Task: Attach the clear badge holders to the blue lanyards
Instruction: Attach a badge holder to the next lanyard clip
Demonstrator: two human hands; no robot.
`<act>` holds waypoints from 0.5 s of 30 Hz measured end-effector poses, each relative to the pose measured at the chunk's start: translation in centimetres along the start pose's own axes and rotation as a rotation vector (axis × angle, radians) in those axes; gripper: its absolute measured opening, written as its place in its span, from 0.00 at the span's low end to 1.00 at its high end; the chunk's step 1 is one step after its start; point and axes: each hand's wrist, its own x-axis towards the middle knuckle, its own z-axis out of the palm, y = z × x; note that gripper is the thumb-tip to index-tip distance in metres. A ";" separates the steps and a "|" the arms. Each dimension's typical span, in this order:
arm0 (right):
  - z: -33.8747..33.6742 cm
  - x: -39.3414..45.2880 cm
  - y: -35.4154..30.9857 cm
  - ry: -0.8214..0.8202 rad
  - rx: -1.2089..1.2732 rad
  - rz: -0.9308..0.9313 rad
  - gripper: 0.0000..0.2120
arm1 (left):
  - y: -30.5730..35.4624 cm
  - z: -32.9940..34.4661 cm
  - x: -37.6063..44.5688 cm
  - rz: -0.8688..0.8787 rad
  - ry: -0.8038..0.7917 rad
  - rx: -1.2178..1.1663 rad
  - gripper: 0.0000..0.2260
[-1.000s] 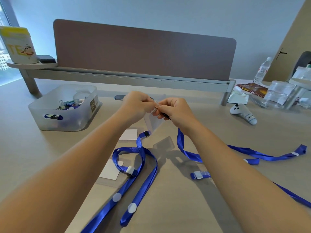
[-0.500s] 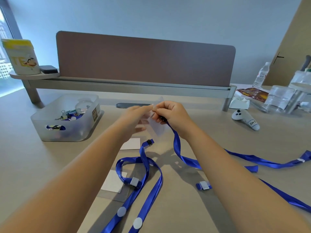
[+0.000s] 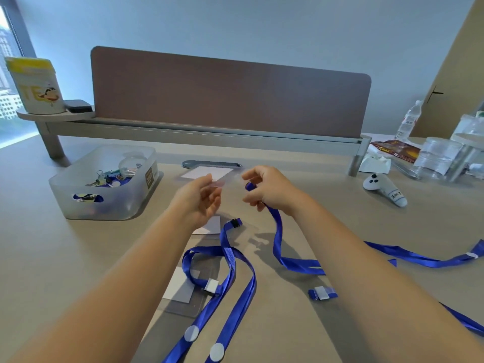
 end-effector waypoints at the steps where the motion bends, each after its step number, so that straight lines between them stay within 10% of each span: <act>1: 0.2 0.2 0.2 0.033 -0.056 0.016 0.20 | 0.2 0.1 0.0 0.052 0.027 0.026 0.09; 9: 0.8 0.3 0.9 0.280 -0.578 -0.055 0.11 | 2.8 0.7 -0.5 0.317 0.190 0.138 0.07; 15: -0.1 0.5 0.6 0.024 -0.035 0.041 0.09 | 4.9 -0.3 0.3 0.382 0.286 0.203 0.10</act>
